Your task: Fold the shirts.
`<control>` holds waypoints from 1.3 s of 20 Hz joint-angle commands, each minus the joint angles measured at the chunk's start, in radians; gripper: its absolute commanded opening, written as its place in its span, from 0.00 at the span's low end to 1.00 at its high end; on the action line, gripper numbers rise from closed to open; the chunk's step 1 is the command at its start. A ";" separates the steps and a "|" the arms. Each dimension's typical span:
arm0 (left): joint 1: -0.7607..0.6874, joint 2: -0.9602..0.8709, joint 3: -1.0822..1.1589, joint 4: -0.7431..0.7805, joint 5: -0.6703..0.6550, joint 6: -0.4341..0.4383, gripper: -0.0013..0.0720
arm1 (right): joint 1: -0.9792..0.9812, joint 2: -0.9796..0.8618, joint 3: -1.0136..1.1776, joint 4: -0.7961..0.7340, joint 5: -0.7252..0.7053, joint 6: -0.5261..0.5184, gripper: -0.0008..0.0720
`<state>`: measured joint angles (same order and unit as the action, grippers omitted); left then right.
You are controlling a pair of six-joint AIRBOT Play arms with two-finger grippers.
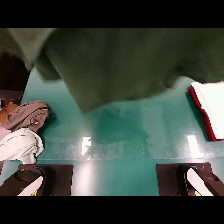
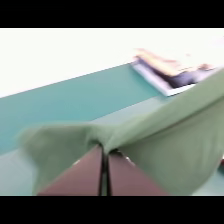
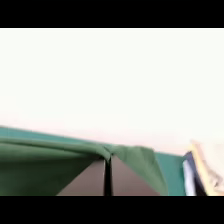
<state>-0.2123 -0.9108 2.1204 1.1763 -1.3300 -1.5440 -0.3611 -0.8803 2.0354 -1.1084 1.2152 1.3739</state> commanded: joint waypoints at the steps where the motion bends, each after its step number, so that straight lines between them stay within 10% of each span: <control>1: 0.001 0.005 -0.071 -0.072 -0.003 0.008 0.05 | -0.137 -0.076 0.120 0.072 0.120 0.024 0.03; 5: 0.001 -0.030 -0.330 -0.058 -0.071 0.034 0.05 | -0.016 -0.208 0.015 0.134 0.222 0.045 0.03; 9: 0.001 -0.138 -0.584 -0.026 -0.063 0.085 0.05 | 0.249 -0.389 -0.167 -0.131 0.270 0.100 0.03; 14: 0.009 -0.360 -0.712 0.107 0.188 0.076 0.05 | 0.444 -0.602 -0.269 -0.387 0.036 0.148 0.03; 15: 0.023 -0.402 -0.703 0.093 0.242 0.075 0.14 | 0.453 -0.631 -0.269 -0.384 -0.019 0.161 0.03; 16: 0.042 -0.436 -0.692 0.085 0.280 0.069 0.45 | 0.452 -0.656 -0.269 -0.384 -0.063 0.184 0.03; 17: 0.067 -0.458 -0.681 0.079 0.293 0.050 0.45 | 0.452 -0.672 -0.269 -0.378 -0.096 0.204 0.05; 19: 0.137 -0.473 -0.662 0.063 0.289 0.051 0.45 | 0.431 -0.683 -0.269 -0.374 -0.105 0.204 0.56; 26: 0.407 -0.470 -0.767 -0.156 -0.005 0.192 0.45 | 0.274 -0.626 -0.269 0.039 0.072 0.102 0.57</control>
<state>0.1070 -1.3754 1.4235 1.0874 -1.2102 -1.4105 -0.0319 -1.5196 1.7672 -1.2705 1.2091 1.5322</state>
